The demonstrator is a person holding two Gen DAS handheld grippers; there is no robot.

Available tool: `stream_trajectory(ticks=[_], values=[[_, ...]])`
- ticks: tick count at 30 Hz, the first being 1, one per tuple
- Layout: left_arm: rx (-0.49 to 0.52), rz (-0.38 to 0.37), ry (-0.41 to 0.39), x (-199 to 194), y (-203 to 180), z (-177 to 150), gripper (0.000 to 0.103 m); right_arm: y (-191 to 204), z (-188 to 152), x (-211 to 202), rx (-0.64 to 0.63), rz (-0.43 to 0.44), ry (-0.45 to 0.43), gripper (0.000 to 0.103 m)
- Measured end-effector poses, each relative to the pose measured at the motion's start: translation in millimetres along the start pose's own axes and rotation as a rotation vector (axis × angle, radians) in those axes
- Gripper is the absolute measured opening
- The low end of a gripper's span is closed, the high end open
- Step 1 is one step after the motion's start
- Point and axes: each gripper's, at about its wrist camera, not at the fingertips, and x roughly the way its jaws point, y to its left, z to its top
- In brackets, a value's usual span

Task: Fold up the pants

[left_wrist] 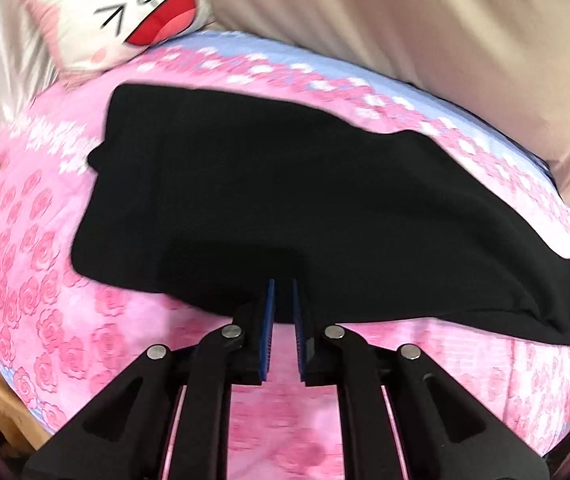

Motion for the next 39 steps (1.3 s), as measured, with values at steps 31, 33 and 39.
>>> stream_trajectory(ticks=[31,33,39], values=[[-0.051,0.116,-0.087,-47.0,51.1,-19.2,0.038,270.2,-3.9,-104.2,-0.383,0.658,-0.136,0.044],[-0.058,0.115,-0.093,-55.3,65.1,-28.8,0.038,345.6,-14.2,-110.2,-0.494,0.778,-0.105,0.043],[-0.032,0.147,-0.107,-65.8,89.4,-49.7,0.045,521.0,-54.8,-120.6,-0.760,0.891,-0.052,0.044]])
